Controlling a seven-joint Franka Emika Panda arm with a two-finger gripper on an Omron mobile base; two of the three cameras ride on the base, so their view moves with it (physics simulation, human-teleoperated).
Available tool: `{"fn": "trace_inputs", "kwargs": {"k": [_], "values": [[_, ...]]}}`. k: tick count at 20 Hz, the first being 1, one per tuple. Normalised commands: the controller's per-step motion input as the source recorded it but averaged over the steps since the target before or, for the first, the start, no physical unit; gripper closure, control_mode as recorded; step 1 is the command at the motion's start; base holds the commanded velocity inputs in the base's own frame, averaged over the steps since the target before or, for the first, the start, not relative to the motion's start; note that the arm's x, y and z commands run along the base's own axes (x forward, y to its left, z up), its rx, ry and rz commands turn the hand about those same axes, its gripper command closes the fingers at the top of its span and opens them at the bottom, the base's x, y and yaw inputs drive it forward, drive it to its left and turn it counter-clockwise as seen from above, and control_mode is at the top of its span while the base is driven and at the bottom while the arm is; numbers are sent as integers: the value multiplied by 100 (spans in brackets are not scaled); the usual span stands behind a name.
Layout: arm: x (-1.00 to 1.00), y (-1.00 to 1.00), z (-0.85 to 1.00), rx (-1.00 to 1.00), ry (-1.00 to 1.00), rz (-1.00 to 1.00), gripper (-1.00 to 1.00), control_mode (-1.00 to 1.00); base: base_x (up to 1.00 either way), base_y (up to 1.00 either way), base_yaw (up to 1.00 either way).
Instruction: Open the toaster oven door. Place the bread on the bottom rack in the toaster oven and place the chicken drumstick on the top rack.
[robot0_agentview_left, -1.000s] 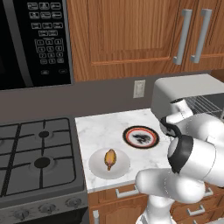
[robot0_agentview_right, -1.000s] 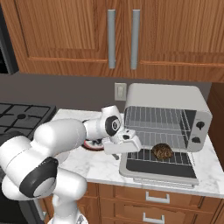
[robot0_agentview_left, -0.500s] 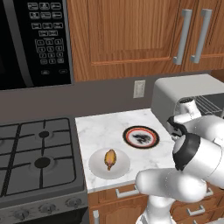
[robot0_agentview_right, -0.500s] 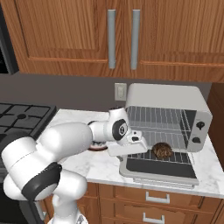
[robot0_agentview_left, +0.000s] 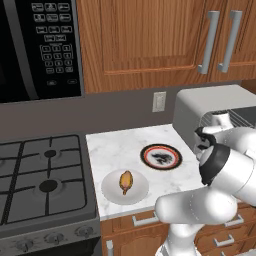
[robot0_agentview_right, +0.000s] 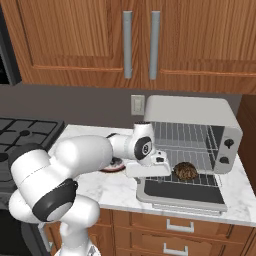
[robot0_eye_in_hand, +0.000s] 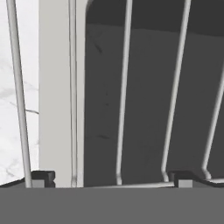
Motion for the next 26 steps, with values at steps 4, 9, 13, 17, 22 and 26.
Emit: {"fn": "trace_inputs", "kwargs": {"k": [4,9,13,17,22,26], "values": [[-8,-38,2,17,0,0,-100,-100,0,0,0],[-10,-36,8,17,0,0,-100,-100,0,0,0],[-23,-23,30,17,0,0,-100,-100,0,0,0],[-4,-5,33,16,0,-3,-100,-100,0,0,0],[-3,-13,24,14,1,-3,-100,-100,0,0,0],[-2,-38,-4,3,1,-1,-100,-100,0,0,0]]}}
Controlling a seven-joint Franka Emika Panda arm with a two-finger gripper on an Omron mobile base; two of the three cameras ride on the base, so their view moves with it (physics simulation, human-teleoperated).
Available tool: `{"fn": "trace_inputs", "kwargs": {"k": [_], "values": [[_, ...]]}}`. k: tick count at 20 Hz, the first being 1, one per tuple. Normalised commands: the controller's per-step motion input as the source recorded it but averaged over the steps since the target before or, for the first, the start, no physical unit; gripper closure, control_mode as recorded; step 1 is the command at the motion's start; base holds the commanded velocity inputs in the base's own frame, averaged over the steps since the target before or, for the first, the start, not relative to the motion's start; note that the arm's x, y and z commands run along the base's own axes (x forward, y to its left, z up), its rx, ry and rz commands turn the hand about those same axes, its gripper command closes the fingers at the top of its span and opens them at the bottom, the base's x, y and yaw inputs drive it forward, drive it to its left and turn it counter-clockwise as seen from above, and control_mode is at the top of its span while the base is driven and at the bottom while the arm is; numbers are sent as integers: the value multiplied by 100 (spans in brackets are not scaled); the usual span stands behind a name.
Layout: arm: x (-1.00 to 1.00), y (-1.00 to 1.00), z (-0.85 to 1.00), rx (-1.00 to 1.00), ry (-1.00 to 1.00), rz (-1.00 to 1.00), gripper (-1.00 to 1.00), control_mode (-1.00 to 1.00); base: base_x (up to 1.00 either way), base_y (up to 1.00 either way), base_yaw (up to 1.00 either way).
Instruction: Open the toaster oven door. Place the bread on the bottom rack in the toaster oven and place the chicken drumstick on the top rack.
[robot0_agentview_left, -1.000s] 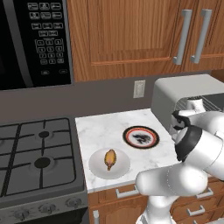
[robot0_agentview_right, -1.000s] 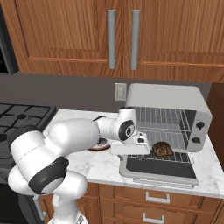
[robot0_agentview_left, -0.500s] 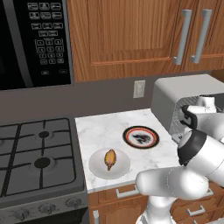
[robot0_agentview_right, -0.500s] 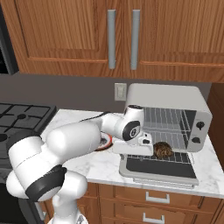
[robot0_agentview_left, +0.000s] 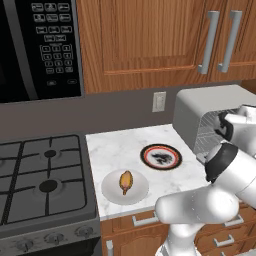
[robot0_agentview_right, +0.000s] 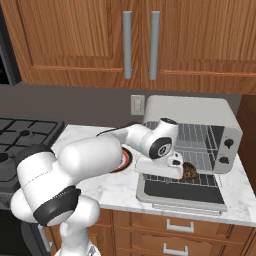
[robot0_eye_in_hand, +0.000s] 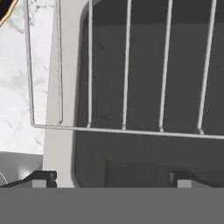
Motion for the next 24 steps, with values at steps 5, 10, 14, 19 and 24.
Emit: {"fn": "trace_inputs", "kwargs": {"k": [5,10,14,19,24], "values": [[0,-45,-21,0,0,0,-100,-100,0,0,0],[1,-33,-36,0,-20,0,-100,-100,0,0,0],[5,-29,-28,0,-27,0,-100,-100,0,0,0],[27,-15,-6,0,-10,0,-100,-100,0,0,0],[35,-5,-5,0,0,0,-100,-100,0,0,0]]}}
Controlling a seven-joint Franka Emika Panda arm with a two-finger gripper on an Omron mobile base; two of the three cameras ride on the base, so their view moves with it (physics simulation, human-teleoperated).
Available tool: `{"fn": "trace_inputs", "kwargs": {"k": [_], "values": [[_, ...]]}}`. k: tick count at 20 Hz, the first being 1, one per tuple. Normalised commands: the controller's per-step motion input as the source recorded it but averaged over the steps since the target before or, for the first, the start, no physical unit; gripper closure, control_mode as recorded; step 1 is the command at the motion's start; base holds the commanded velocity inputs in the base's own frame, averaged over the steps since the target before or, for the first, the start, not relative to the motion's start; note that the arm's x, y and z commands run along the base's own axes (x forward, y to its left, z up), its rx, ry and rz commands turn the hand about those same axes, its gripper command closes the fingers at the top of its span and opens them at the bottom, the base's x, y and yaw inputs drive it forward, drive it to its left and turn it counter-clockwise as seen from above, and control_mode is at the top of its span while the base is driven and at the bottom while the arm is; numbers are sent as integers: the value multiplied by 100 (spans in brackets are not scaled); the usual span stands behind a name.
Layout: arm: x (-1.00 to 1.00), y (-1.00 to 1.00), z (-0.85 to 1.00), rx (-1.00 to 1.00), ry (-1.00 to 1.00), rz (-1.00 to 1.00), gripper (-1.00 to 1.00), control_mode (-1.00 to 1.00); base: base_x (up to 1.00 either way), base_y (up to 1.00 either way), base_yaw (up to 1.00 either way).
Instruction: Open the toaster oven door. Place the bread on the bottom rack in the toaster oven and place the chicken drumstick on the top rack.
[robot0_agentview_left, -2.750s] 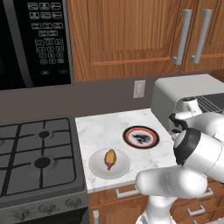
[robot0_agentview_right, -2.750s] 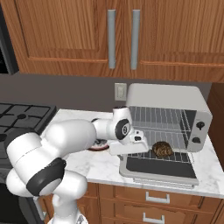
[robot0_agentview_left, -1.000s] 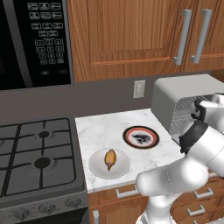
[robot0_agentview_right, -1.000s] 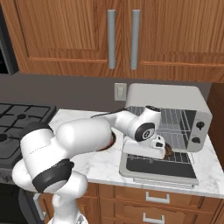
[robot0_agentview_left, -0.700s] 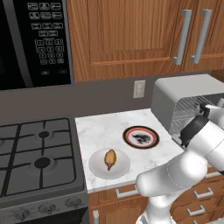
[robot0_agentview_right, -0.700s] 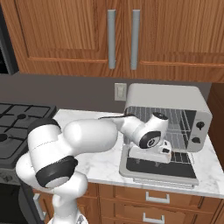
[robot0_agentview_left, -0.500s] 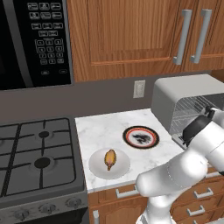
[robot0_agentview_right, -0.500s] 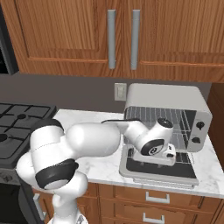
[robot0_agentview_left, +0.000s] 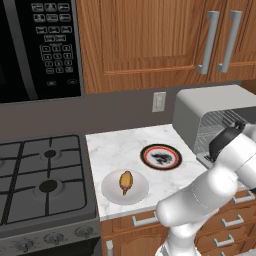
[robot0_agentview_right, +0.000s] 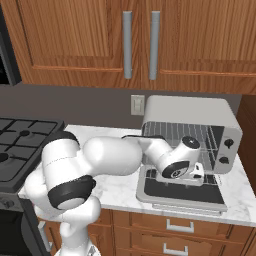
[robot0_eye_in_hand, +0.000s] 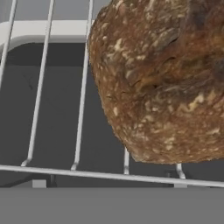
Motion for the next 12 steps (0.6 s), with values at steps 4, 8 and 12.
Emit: {"fn": "trace_inputs", "kwargs": {"k": [4,8,12], "values": [[25,-1,-16,0,0,-1,-100,-100,0,0,0],[22,-1,-16,0,0,-1,-100,-100,0,0,0],[35,-2,0,1,-3,-4,-100,-100,0,0,0]]}}
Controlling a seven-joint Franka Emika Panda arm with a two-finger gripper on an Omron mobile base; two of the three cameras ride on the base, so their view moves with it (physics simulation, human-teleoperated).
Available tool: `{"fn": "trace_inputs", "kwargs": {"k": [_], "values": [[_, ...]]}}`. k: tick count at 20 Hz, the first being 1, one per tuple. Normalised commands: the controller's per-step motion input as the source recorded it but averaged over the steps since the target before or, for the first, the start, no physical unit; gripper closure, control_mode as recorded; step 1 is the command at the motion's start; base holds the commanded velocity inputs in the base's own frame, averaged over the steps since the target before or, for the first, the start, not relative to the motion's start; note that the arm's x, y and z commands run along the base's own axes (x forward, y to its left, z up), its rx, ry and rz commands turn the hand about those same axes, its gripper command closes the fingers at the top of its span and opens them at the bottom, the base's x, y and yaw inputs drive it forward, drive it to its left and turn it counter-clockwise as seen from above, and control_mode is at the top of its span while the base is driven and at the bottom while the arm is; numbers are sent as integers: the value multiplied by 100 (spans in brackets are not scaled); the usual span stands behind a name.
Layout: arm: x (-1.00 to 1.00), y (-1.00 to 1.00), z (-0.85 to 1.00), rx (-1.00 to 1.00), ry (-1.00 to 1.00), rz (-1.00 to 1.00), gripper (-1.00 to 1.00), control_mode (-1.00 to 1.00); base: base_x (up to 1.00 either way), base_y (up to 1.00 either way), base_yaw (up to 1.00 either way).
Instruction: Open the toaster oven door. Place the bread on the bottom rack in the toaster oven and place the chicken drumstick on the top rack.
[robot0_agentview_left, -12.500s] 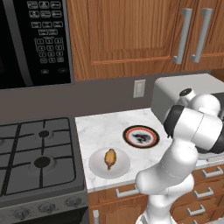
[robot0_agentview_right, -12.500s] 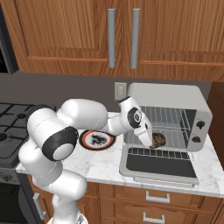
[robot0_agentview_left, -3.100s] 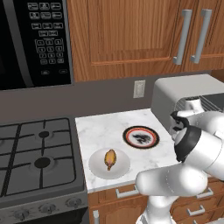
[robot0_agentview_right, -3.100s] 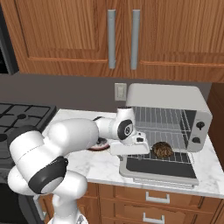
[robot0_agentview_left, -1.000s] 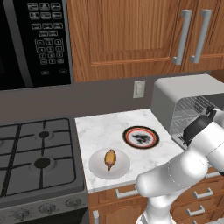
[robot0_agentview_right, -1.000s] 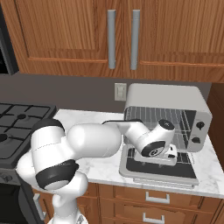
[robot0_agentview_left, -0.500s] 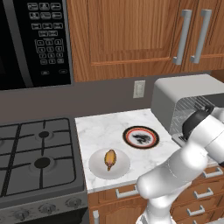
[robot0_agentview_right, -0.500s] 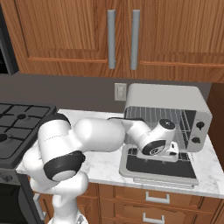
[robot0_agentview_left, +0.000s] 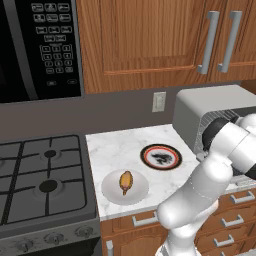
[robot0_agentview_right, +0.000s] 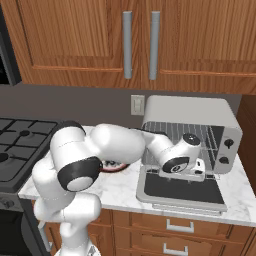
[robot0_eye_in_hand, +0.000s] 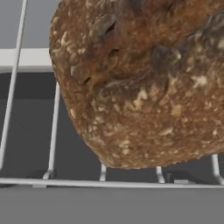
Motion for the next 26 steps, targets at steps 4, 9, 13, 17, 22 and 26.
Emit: {"fn": "trace_inputs", "kwargs": {"k": [4,9,13,17,22,26], "values": [[35,0,0,8,0,-9,-100,-100,0,0,0],[14,0,-2,17,-2,-9,-100,-100,0,0,0],[24,0,0,16,-3,-7,-100,-100,0,0,0],[33,1,-3,10,-3,-5,-100,-100,0,0,0],[32,11,-15,2,-5,-3,-100,-100,0,0,0],[32,17,-13,0,-9,-1,-100,-100,0,0,0]]}}
